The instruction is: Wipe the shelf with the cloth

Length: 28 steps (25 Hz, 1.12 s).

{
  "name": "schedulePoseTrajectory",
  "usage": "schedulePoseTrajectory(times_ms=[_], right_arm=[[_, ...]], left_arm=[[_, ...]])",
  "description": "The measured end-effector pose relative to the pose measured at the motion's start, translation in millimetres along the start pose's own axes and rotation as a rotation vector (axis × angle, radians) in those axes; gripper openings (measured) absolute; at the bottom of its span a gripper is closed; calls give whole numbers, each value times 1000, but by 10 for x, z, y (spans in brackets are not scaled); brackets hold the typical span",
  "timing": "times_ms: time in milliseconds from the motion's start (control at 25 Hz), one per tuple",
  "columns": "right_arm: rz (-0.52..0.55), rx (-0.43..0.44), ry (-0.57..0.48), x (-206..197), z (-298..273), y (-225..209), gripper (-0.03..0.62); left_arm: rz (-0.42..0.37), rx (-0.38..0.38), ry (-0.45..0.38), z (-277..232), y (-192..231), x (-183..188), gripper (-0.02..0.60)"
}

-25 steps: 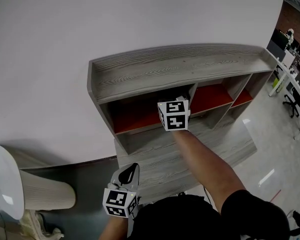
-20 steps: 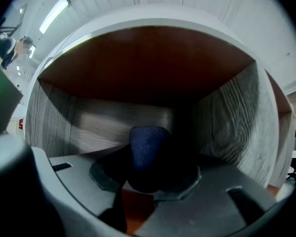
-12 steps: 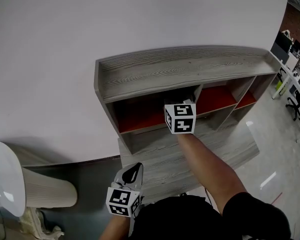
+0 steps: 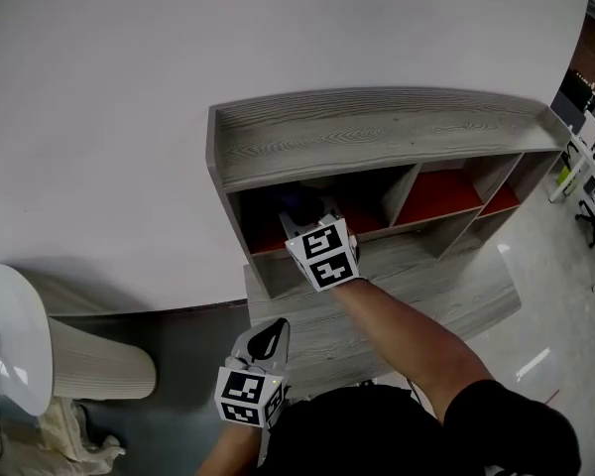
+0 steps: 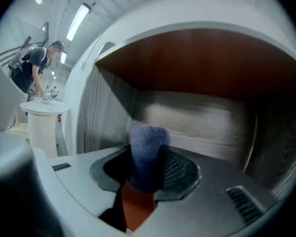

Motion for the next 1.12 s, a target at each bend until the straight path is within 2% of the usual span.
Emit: schedulePoseTrajectory(times_ms=[160, 400, 600, 920, 1120], right_arm=[[63, 71, 77, -6, -212, 235, 144], [80, 85, 102, 88, -362, 363, 144], [120, 59, 127, 153, -507, 367, 144], [98, 8, 158, 83, -516, 194, 144], [38, -32, 182, -49, -439, -29, 144]], left_arm=[[15, 20, -8, 69, 17, -27, 9], [45, 61, -14, 181, 92, -93, 11], [46, 64, -16, 180, 74, -96, 11], [44, 45, -4, 97, 51, -105, 11], [29, 22, 0, 18, 8, -67, 11]])
Point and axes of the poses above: the fingertips, and each gripper's own axes: z backward along the fingers, y to its left, x out of its top, the point moved 8 cm from there along z, backward along the fingers, and after that the axes turned 15 degrees about y, right-handed, at the moved point
